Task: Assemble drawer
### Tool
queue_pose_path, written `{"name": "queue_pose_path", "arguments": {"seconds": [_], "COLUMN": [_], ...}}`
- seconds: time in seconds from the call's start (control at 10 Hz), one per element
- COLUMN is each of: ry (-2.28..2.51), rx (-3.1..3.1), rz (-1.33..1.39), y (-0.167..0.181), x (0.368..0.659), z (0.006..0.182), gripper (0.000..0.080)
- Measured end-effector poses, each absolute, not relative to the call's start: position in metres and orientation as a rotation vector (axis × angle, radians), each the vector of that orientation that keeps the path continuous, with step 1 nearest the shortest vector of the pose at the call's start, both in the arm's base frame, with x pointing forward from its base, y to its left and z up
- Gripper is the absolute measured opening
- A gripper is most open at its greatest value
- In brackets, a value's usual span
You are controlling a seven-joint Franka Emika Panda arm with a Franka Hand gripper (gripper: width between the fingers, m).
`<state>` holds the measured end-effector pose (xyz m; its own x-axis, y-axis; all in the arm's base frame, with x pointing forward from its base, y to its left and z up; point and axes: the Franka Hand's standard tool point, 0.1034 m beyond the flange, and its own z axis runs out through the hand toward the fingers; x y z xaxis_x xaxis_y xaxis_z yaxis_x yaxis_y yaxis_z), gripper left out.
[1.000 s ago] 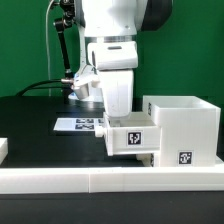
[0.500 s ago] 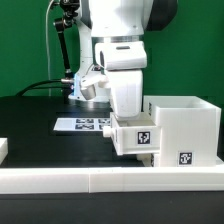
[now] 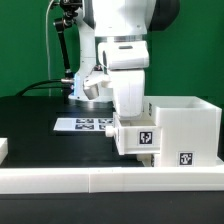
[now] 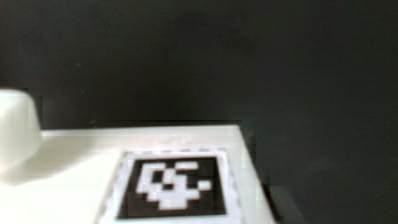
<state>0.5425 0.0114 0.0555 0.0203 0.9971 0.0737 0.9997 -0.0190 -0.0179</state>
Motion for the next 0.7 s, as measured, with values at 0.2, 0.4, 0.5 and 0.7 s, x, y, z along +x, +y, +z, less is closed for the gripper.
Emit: {"name": "queue_pose_path", "arguments": {"seconds": [0.2, 0.4, 0.5, 0.7], "ry": [-2.135, -2.119, -2.116, -2.118], "rx": [-2.225, -2.26, -2.266, -2.281], "rz": [-0.073, -0.091, -0.089, -0.086], "y": [0.01, 0.012, 0.014, 0.011], "x": [0.544, 0.546, 0.547, 0.55], "z": [0.058, 0.067, 0.073, 0.09], "gripper": [0.0282, 0.059, 0.059, 0.0644]}}
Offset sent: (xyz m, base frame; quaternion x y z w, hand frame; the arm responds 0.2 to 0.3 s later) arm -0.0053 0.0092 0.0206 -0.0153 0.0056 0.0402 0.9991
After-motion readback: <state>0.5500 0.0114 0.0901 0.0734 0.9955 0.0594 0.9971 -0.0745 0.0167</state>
